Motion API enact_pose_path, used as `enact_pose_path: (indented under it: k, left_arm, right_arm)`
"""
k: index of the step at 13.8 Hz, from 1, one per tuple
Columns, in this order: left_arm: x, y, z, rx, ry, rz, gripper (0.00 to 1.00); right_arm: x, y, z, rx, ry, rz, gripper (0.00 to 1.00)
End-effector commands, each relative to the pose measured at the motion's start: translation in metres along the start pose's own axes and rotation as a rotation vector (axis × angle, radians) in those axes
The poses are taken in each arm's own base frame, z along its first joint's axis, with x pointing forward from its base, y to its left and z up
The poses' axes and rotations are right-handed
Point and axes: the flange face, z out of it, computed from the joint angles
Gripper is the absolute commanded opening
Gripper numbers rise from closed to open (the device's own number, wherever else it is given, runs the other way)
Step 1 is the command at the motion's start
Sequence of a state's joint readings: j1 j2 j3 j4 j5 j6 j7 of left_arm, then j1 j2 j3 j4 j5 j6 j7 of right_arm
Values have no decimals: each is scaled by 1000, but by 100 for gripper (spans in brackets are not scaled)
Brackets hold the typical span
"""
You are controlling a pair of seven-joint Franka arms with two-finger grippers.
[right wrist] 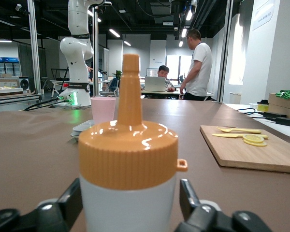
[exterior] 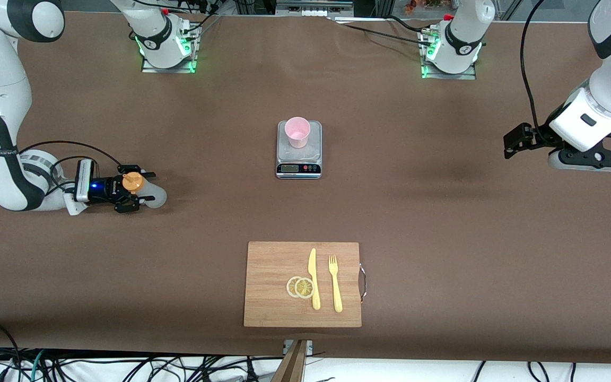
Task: Add sauce to pink cup with both arms
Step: 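Lower the bottle onto the table and open the right gripper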
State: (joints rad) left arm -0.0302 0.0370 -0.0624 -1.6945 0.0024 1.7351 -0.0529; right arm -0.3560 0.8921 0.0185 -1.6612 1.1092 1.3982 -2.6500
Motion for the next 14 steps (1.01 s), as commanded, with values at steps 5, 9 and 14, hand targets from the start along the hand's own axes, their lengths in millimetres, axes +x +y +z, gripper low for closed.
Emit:
enact_pose_path:
  k: [5, 9, 14]
  left_arm:
    - [2, 0, -5, 12, 11, 8, 100]
    - [2, 1, -5, 12, 11, 11, 100]
    - [2, 1, -5, 12, 11, 11, 100]
  right_arm:
    - [14, 5, -47, -61, -9, -16, 100]
    - [36, 13, -101, -70, -124, -1, 100]
    - [86, 33, -144, -38, -229, 163, 100]
